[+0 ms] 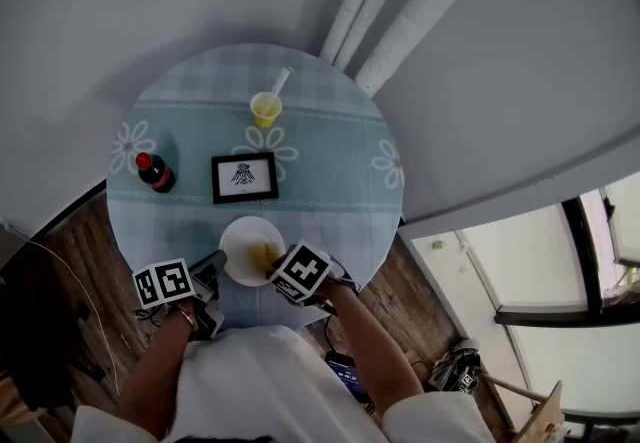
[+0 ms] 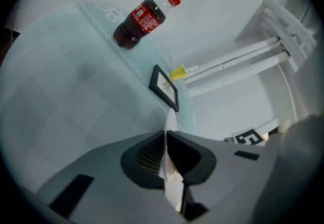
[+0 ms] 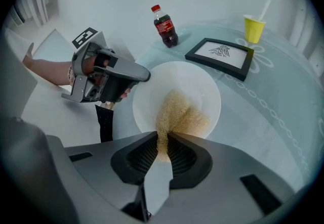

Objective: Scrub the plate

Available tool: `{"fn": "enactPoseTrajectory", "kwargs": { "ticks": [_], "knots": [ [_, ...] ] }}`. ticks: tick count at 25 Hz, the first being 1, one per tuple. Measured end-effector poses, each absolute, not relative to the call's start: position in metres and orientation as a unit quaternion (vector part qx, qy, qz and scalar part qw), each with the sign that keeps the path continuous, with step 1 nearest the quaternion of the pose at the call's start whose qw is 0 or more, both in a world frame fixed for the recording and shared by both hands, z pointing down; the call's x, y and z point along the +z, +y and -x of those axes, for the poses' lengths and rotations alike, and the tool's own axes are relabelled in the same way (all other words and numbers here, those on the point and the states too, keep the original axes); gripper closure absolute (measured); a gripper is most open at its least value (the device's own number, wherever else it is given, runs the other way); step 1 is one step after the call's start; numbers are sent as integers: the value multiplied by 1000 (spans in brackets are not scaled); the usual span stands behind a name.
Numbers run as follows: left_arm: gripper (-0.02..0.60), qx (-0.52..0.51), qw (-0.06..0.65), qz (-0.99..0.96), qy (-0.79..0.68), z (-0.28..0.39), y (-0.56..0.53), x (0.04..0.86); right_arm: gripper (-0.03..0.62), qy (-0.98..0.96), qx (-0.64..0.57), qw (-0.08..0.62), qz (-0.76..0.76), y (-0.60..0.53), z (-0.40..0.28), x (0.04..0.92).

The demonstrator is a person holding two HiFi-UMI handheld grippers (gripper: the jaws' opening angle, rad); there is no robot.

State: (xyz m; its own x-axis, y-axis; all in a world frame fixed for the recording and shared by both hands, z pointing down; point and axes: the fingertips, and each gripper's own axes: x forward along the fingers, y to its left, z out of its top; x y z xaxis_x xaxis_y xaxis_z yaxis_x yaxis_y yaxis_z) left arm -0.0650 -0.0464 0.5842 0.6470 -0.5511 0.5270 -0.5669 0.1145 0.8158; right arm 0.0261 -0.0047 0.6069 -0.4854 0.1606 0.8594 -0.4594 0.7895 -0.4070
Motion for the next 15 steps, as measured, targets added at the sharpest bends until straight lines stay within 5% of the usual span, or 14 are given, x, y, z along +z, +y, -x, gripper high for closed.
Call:
{"fn": "enactPoseTrajectory", "kwargs": {
  "ticks": [15],
  "knots": [
    [561,24,596,-678,-428,65,-48,586,530,-793,318,502,-135,-36,-22,613]
  ]
}}
